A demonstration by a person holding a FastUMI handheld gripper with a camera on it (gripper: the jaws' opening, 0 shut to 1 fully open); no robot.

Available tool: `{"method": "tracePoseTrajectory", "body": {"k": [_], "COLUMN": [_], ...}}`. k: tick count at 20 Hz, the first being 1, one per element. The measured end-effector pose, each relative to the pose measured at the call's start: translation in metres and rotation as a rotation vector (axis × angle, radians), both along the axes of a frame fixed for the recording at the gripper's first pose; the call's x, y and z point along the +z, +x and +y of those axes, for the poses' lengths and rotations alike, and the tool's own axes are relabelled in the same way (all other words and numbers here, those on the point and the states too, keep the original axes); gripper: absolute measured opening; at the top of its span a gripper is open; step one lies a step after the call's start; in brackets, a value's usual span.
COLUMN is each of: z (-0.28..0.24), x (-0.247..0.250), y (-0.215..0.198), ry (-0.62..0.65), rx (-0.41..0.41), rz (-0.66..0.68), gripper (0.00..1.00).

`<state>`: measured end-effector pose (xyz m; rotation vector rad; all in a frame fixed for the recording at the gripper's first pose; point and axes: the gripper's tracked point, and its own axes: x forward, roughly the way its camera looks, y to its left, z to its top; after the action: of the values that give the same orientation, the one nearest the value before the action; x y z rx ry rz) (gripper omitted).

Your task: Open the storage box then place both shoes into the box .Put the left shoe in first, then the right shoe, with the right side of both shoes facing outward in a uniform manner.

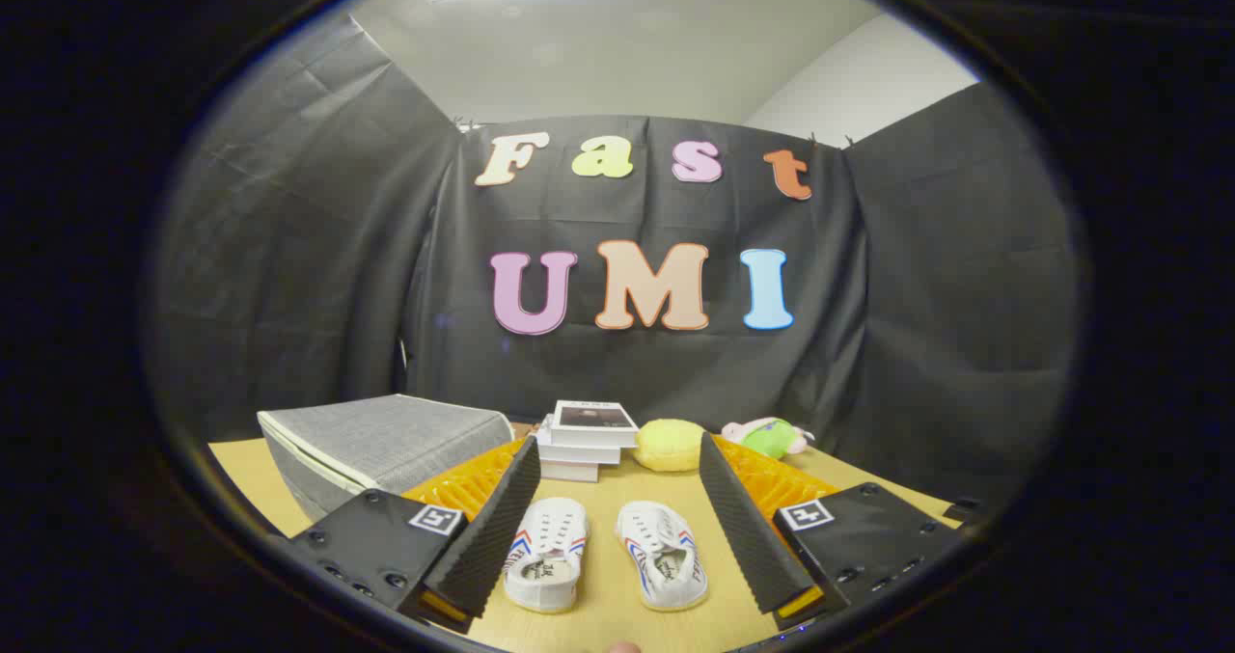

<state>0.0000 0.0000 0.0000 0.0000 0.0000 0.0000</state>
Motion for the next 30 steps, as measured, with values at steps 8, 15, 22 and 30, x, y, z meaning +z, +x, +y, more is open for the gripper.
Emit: {"method": "tracePoseTrajectory", "body": {"k": [8, 15, 22, 30], "z": [-0.024, -0.021, -0.019, 0.011], "x": [-0.004, -0.005, -0.004, 0.01], "y": [0.003, 0.003, 0.002, -0.005], "ry": [0.05, 0.039, 0.049, 0.293], "rx": [-0.05, -0.046, -0.044, 0.038], "rz": [-0.001, -0.002, -0.007, -0.062], "gripper": [1.0, 1.0, 1.0, 1.0]}}
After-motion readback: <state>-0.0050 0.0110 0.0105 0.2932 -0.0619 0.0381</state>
